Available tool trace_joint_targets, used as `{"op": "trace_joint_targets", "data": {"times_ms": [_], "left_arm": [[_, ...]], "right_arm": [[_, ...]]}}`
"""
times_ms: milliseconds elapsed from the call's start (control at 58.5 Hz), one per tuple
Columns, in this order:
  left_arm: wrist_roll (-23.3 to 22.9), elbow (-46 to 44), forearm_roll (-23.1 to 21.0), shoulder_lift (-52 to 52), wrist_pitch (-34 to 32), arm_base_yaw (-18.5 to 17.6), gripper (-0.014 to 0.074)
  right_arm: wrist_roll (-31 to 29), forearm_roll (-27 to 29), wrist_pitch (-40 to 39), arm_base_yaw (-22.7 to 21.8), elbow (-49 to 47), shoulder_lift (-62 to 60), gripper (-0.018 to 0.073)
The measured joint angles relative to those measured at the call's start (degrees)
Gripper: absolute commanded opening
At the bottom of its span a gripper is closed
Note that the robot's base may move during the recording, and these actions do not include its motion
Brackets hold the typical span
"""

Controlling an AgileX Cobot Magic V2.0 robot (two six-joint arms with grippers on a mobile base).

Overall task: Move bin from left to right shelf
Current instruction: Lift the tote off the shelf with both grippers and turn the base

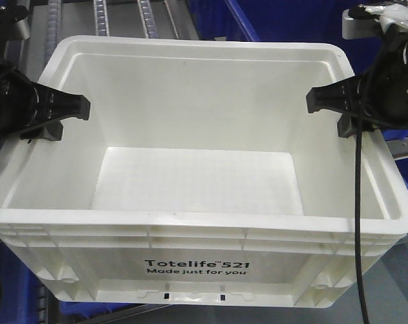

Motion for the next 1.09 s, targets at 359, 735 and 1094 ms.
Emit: {"op": "trace_joint_targets", "data": {"times_ms": [359, 735, 1094], "left_arm": [[0.00, 0.00, -0.15, 0.00, -0.05, 0.00, -0.0006], [0.00, 0.00, 0.15, 0.00, 0.00, 0.00, -0.0006], [0.00, 0.00, 0.03, 0.00, -0.05, 0.00, -0.0006]], "right_arm": [[0.00, -0.12, 0.18, 0.00, 0.00, 0.00, 0.0013], [0.00, 0.05, -0.06, 0.00, 0.00, 0.00, 0.0013], [0.00, -0.06, -0.04, 0.00, 0.00, 0.00, 0.0013]]}}
